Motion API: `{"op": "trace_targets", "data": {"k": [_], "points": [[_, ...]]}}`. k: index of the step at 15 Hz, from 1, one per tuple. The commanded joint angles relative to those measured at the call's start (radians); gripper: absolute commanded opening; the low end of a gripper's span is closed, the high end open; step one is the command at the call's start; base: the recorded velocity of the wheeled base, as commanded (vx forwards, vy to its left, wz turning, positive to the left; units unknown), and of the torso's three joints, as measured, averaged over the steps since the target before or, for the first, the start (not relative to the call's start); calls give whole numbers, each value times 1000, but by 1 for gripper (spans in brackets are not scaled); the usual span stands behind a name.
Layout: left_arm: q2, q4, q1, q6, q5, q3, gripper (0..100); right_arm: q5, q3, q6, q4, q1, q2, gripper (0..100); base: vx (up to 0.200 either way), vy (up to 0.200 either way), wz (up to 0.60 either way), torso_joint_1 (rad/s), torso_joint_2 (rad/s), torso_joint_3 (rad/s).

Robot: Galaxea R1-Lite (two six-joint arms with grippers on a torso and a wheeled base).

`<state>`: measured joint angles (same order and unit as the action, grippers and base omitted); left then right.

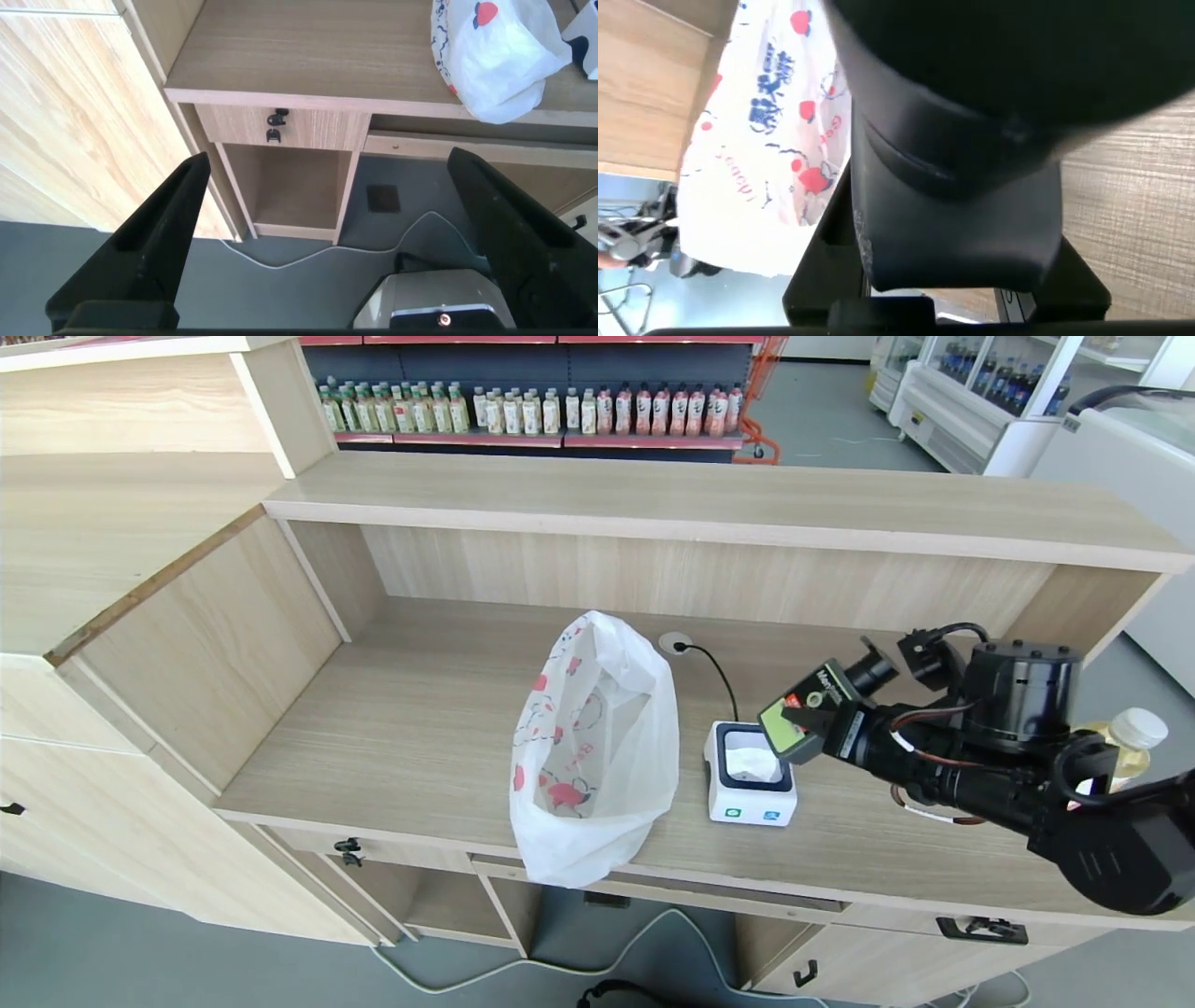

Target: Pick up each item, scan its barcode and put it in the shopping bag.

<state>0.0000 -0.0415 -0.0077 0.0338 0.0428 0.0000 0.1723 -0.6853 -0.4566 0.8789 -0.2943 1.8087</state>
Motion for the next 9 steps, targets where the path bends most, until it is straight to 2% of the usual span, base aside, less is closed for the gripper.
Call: {"op": "trace_targets", "data": {"k": [1,9], "points": [[0,0,0,0,0,0,100,-24,6,13,14,0,64,0,0,0,0,0,0,0],[0,0,0,0,0,0,100,15,-30,13,57,-29,104,0,0,0,0,0,0,0]]}}
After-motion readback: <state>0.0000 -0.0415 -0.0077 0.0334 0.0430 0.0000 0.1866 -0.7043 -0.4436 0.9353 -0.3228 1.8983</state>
